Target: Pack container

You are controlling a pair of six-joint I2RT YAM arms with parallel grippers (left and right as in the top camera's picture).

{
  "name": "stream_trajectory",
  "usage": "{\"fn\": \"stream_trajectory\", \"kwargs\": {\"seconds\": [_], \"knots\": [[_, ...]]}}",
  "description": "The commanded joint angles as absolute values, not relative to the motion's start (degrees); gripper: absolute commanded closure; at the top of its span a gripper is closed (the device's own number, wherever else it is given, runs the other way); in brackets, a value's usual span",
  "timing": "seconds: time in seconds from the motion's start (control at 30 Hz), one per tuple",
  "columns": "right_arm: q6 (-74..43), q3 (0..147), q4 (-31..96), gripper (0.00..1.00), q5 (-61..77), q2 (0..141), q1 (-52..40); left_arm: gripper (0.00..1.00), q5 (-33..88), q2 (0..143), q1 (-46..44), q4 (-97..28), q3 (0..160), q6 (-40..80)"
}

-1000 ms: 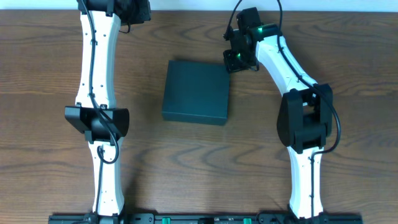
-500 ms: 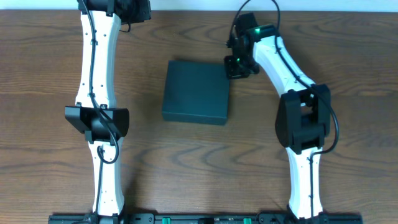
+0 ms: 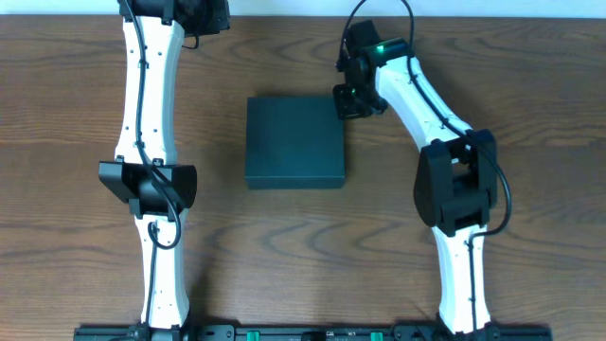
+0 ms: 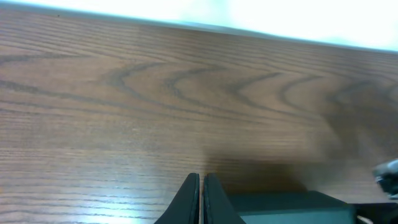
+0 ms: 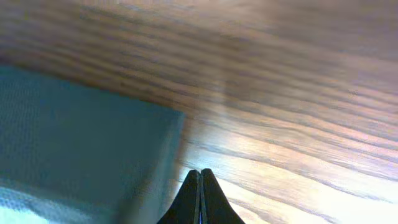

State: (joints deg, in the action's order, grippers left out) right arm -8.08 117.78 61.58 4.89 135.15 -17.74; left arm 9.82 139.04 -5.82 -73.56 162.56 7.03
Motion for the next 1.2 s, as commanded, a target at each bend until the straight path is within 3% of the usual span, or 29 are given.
{"fn": "stream_trajectory", "kwargs": {"seconds": [0.0,0.3,0.43,0.77,1.0,1.17], "knots": [[-10.3,121.5,62.0,0.99,-0.1,128.4,-14.6,0.94,8.8,138.9,-6.4,-73.7,162.4,6.2],[-9.6,121.8,70.5,0.98,-6.2,113.7,-12.3,0.94,9.7,134.7,-8.2,-80.9,165.2,10.6],[-7.4,121.8,76.6,0.98,-7.9,106.3,-13.4,0.94,13.0,126.7,-8.6,-86.4,165.3,6.7],[-7.4,117.2,83.2,0.98,-7.4,84.6,-14.7,0.94,-8.3,104.1,-22.5,-96.8,165.1,10.2],[-6.3,98.5,76.6,0.99,-3.7,67.4,-14.7,0.94,-22.5,94.2,-39.3,-96.8,162.3,12.7],[-4.6,85.1,71.9,0.99,-2.7,58.9,-14.7,0.94,-33.1,87.9,-41.6,-96.8,152.1,12.7]]}}
